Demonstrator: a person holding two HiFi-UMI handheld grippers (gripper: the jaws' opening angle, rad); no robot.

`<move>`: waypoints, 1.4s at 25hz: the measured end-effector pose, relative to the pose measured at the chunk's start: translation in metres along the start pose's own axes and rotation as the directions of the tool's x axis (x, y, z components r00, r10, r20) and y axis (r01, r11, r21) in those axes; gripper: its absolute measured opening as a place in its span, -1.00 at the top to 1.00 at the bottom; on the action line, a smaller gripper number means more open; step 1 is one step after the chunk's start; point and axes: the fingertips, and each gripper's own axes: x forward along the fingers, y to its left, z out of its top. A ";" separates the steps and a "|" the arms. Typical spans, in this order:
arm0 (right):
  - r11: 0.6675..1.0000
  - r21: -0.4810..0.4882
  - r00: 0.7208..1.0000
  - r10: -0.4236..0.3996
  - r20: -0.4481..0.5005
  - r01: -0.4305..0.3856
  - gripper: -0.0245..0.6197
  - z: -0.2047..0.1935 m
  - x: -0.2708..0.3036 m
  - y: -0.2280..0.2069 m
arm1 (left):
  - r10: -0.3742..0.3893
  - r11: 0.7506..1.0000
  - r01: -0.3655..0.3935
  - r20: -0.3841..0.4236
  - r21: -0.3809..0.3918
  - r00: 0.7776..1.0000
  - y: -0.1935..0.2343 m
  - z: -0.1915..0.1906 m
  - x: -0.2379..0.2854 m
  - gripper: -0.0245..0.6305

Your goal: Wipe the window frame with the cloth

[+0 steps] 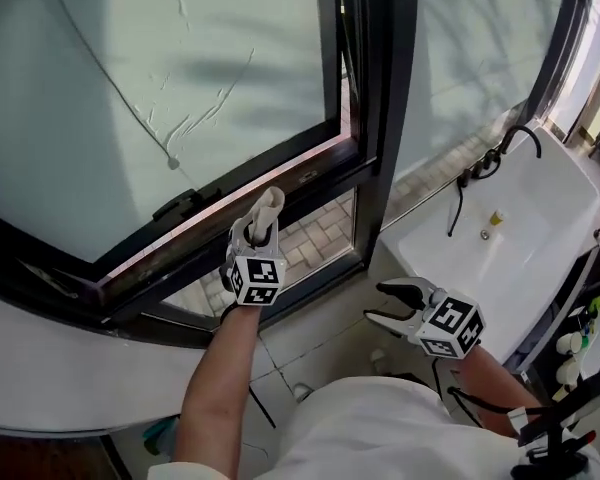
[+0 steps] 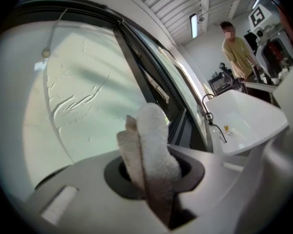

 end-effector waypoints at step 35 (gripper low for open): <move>0.966 -0.143 0.975 0.202 -0.097 -0.214 0.23 0.044 0.125 0.116 | 0.315 0.948 -0.318 -0.162 0.007 0.935 0.190 -0.195 -0.237 0.63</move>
